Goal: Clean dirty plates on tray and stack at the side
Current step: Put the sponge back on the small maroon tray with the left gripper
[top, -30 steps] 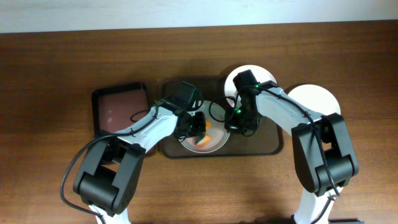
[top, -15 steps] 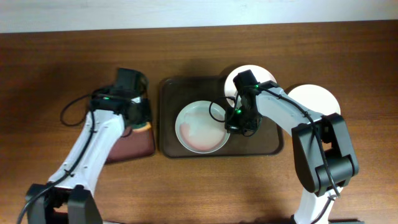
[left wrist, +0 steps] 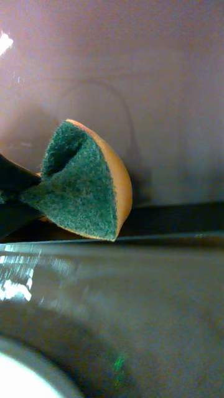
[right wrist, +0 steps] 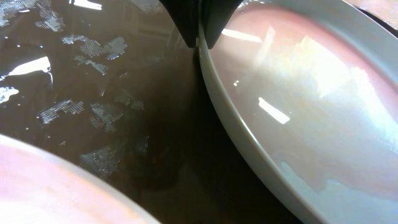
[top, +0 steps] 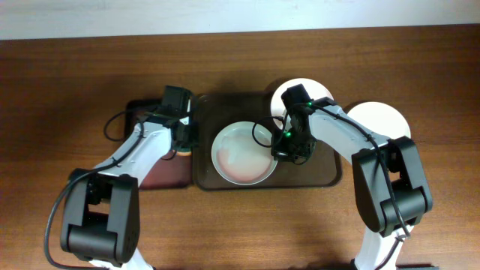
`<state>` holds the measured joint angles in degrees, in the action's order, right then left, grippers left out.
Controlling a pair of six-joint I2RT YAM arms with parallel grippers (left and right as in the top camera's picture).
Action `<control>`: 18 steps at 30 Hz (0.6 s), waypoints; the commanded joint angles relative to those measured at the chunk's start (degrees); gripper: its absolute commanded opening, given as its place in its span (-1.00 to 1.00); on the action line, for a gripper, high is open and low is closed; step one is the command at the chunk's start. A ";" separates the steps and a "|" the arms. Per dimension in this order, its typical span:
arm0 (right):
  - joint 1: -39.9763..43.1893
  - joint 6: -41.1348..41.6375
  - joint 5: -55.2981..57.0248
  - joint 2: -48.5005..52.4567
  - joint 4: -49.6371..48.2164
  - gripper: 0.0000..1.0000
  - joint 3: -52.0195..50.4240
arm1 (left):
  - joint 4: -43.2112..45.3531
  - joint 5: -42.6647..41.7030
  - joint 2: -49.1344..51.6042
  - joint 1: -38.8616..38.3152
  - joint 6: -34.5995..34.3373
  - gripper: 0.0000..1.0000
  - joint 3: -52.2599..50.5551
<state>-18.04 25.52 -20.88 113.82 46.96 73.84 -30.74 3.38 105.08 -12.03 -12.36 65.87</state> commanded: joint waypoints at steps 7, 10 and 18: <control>0.04 0.20 0.50 -0.96 0.17 -0.92 0.35 | -6.21 8.07 0.35 -3.93 1.75 -1.00 0.00; 0.04 0.20 0.50 -0.96 0.20 -0.92 0.35 | -7.85 8.44 0.35 -3.93 1.73 0.07 -0.15; 0.04 0.20 0.50 -0.96 0.17 -0.92 0.35 | -11.26 3.89 0.35 -3.96 -0.98 0.06 -5.14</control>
<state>-18.04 25.52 -20.88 113.82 46.98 73.84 -42.61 9.87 105.12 -15.70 -11.25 64.40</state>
